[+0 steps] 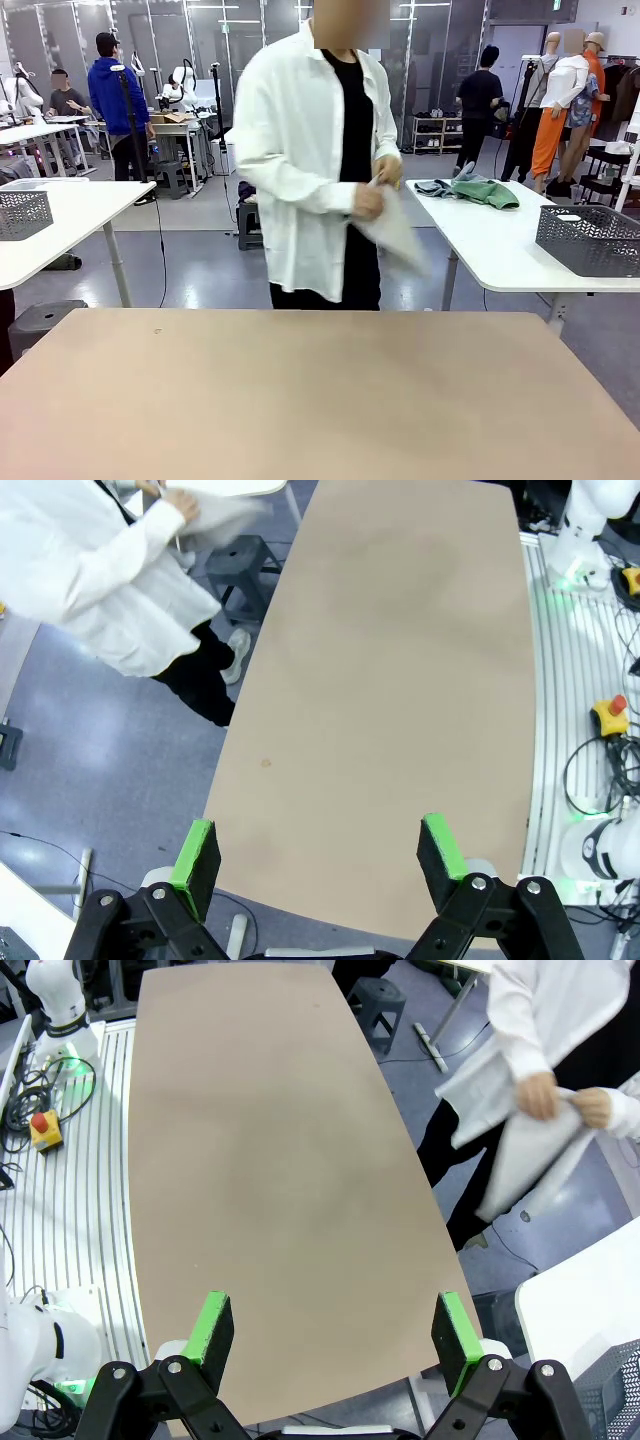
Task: Fold the towels and place them in the basket.
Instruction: When a person lays out a Towel with hook on the table, fold it in half twice.
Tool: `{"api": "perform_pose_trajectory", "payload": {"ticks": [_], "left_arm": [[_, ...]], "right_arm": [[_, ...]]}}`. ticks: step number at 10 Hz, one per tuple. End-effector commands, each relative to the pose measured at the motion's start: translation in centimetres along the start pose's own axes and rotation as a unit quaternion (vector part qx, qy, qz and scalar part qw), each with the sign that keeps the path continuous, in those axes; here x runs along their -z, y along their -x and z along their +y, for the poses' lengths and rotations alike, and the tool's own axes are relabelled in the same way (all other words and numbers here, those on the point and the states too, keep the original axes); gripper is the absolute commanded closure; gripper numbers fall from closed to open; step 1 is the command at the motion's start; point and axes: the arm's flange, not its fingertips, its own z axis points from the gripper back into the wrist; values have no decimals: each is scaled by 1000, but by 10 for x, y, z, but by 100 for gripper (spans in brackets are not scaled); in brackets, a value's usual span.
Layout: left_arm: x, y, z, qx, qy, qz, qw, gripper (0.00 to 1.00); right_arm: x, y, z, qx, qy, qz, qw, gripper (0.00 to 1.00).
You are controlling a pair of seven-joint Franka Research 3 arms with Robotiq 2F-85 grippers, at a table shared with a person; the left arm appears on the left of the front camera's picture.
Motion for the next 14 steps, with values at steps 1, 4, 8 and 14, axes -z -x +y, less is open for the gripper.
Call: {"api": "perform_pose_trajectory", "payload": {"ticks": [1, 4, 8, 14], "left_arm": [[-1, -1, 0, 1, -2, -4, 1000, 0], [-1, -1, 0, 1, -2, -4, 1000, 0], [-1, -1, 0, 1, -2, -4, 1000, 0], [-1, -1, 0, 1, -2, -4, 1000, 0]], "right_arm": [[0, -2, 0, -2, 0, -5, 1000, 0], [0, -2, 0, -2, 0, -5, 1000, 0], [0, -2, 0, -2, 0, -5, 1000, 0], [0, -2, 0, -2, 0, -5, 1000, 0]]}}
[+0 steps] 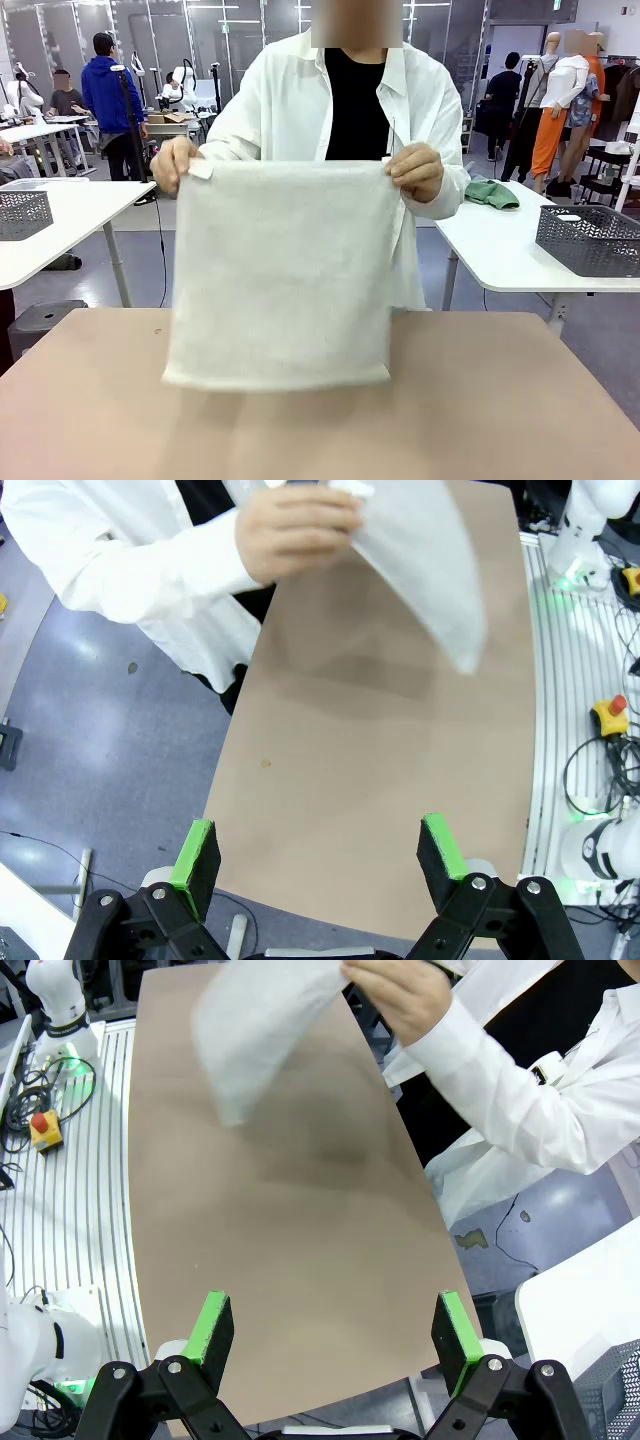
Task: Fold the towels and place them in the basket.
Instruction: When a person lays out a Towel with hook on the table, fold it in half twice.
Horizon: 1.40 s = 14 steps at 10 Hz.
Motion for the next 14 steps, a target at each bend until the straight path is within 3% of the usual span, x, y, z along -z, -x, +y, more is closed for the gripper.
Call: {"api": "perform_pose_trajectory", "payload": {"ticks": [1, 14], "left_arm": [[-1, -1, 0, 1, -2, -4, 1000, 0], [0, 0, 0, 0, 0, 0, 1000, 0]], "right_arm": [[0, -2, 0, -2, 0, -5, 1000, 0], [0, 0, 0, 0, 0, 0, 1000, 0]]}}
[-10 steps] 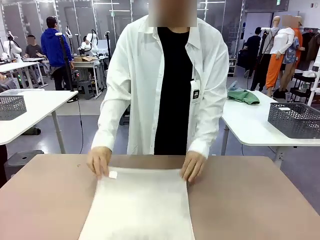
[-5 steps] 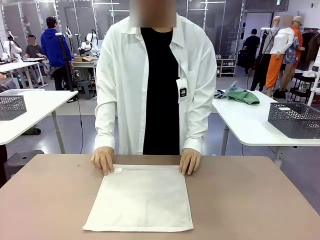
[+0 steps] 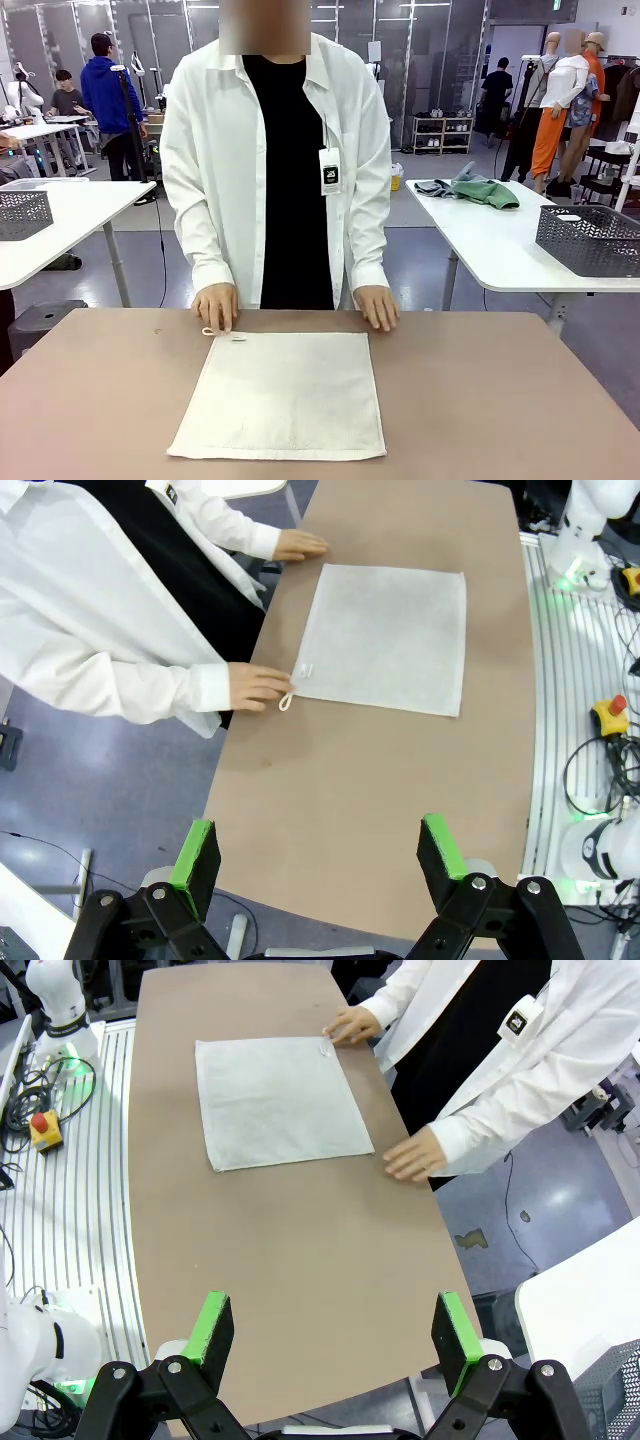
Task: Fold the towels and place them in the basket.
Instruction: When a person lays out a Towel with hook on the table, fold it in half twice.
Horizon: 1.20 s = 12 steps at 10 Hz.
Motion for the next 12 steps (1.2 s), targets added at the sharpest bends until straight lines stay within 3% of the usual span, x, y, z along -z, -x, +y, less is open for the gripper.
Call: {"api": "perform_pose_trajectory", "payload": {"ticks": [1, 3, 6, 8, 10, 12], "left_arm": [[-1, -20, 1, -17, -15, 47, 999, 0], [26, -81, 1, -3, -9, 128, 992, 0], [103, -154, -17, 41, 27, 219, 974, 0], [162, -162, -39, 53, 61, 260, 962, 0], [203, -144, -59, 57, 87, 290, 951, 0], [238, -130, -73, 68, 92, 321, 940, 0]], "right_arm": [[9, -18, -5, 5, -9, 32, 999, 0], [43, -73, -16, -5, -32, 92, 995, 0], [135, -151, -15, 4, -57, 170, 984, 0], [208, -172, 8, 41, -71, 225, 971, 0], [253, -177, 32, 50, -39, 289, 955, 0], [296, -179, 48, 27, 4, 377, 926, 0]]}}
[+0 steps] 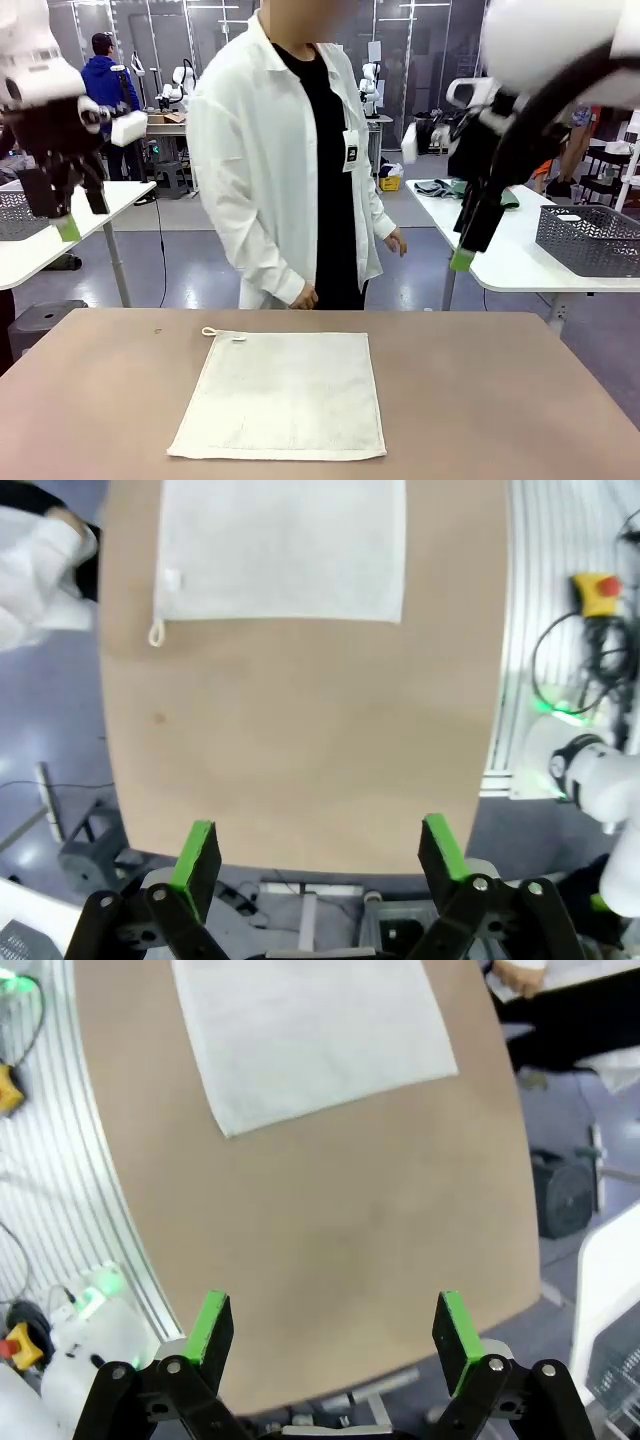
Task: Fold the towels and place them in the basket.
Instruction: When a person lays out a Towel with hook on the table, fold it in half twice.
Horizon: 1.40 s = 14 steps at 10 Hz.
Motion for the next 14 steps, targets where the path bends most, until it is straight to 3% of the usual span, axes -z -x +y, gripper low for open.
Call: {"api": "perform_pose_trajectory", "payload": {"ticks": [1, 3, 4, 5, 6, 11, 14], "left_arm": [[24, -9, -15, 17, -46, 31, 998, 0], [37, -19, -22, 51, -72, 40, 995, 0], [38, -17, -24, 54, -81, 31, 995, 0], [37, -15, -23, 28, -88, 52, 994, 0], [35, -25, -16, 49, -55, 31, 997, 0], [39, -24, -17, 50, -61, 34, 996, 0], [123, -52, -27, 41, -82, -8, 996, 0]], "right_arm": [[17, -19, 8, 4, 8, 71, 997, 0], [32, -32, 11, -22, -18, 75, 997, 0], [35, -32, 11, -23, -20, 73, 997, 0], [36, -31, 7, -24, -21, 70, 997, 0], [42, -32, 18, -31, -13, 73, 997, 0], [43, -34, 16, -34, -18, 69, 997, 0], [101, -40, 43, -94, -27, 40, 994, 0]]}}
